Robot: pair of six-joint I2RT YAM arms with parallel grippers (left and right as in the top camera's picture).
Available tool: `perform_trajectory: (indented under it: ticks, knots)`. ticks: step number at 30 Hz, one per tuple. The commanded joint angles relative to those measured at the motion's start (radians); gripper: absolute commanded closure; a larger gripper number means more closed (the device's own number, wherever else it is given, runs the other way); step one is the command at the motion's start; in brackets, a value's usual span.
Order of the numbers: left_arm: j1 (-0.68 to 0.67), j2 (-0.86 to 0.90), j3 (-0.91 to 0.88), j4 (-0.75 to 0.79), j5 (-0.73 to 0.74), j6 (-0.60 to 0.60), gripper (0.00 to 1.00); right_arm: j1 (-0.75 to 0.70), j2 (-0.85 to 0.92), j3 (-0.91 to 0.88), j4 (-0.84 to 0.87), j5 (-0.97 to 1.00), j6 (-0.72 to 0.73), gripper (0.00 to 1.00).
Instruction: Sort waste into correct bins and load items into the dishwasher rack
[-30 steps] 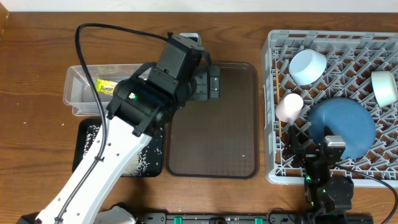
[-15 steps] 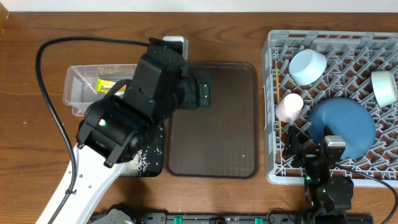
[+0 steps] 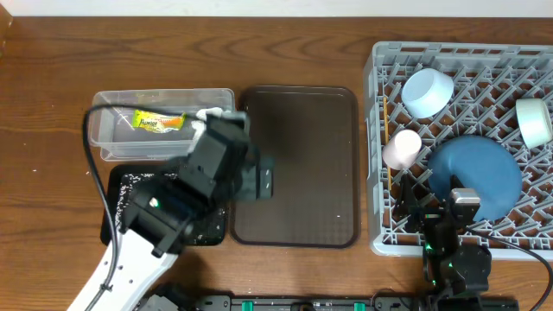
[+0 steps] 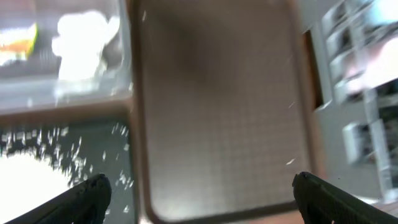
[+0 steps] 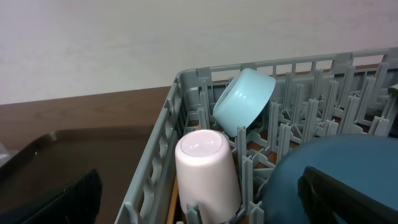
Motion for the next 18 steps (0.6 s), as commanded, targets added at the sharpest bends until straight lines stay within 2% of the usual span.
perform_trajectory:
  ticks: [1, 6, 10, 18]
  knots:
    - [0.002, -0.069, -0.116, 0.039, -0.005, 0.009, 0.04, 0.01, -0.006, -0.002, -0.003, 0.007, -0.015, 0.01]
    - [0.003, -0.197, -0.331, 0.243, -0.005, 0.01, 0.04, 0.01, -0.006, -0.002, -0.003, 0.007, -0.015, 0.01]
    - [0.034, -0.332, -0.526, 0.481, -0.004, 0.002, 0.04, 0.01, -0.006, -0.002, -0.003, 0.007, -0.015, 0.01]
    - [0.139, -0.591, -0.88, 0.917, -0.005, -0.275, 0.04, 0.01, -0.006, -0.002, -0.003, 0.007, -0.015, 0.01]
